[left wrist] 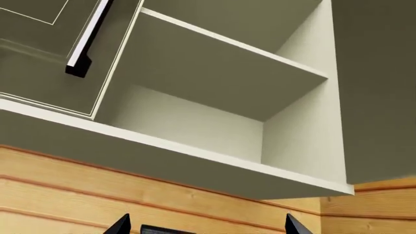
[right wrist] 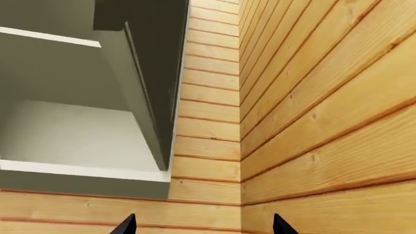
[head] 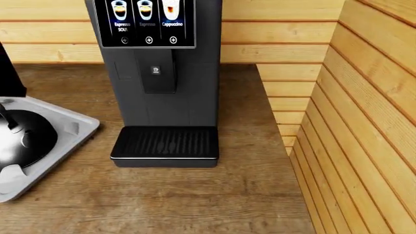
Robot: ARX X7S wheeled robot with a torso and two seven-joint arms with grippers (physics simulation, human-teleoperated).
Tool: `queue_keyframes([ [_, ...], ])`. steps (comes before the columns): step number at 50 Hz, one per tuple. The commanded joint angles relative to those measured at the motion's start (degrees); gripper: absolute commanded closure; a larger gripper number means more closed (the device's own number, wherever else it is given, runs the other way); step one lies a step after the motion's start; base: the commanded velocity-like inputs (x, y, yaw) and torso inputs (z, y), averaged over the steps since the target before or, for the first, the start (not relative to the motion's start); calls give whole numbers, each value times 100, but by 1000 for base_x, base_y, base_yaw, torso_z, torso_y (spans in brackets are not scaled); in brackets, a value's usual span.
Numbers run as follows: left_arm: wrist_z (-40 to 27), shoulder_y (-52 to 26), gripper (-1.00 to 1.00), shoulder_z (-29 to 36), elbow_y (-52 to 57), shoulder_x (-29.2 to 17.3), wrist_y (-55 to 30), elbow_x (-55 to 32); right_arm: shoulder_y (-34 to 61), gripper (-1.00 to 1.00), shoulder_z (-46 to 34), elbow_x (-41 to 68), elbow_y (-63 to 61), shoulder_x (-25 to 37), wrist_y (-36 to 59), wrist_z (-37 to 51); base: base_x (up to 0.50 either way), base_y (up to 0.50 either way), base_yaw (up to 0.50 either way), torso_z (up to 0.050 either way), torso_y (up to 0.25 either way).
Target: Pick the kettle from the counter and place it on the tray. Then pick the mug from the cabinet and place it on the tray. Then close the cabinet doors.
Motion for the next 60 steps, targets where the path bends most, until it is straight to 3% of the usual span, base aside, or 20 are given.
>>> queue_keyframes([
  [1,26,114,-100,49,-2,8,60,98,1841,-100,-2465,-799,41,1136,-1291,-20,0,0,0,0,0],
  [7,41,175,-100,66,-38,1,129,128,2436,-100,-2410,-863,357,1000,-1058,-464,0,0,0,0,0],
  [13,53,227,-100,78,-49,-24,181,159,2824,-100,-2552,-737,557,1056,-804,-355,0,0,0,0,0],
  [24,47,179,-100,24,-73,-47,186,63,2880,-100,-2361,-621,582,1795,-731,-341,0,0,0,0,0],
  [28,35,152,-100,1,-53,-56,171,32,3342,-100,-2399,-415,771,1857,-448,-312,0,0,0,0,0],
  [35,42,159,-100,-12,-65,-72,190,16,4733,-100,-2926,-240,1470,1170,514,-208,0,0,0,0,0],
  [39,44,195,-100,0,-73,-74,215,47,5078,-100,-2995,-465,1885,601,946,-431,0,0,0,0,0],
  [46,68,255,-100,24,-120,-35,247,96,4998,-100,-2736,-1335,2491,-480,1525,-1092,0,0,0,0,0],
  [60,103,450,-100,70,-174,-131,479,223,3961,-100,-2405,-3396,3179,-1437,671,-3001,0,0,1,1,0],
])
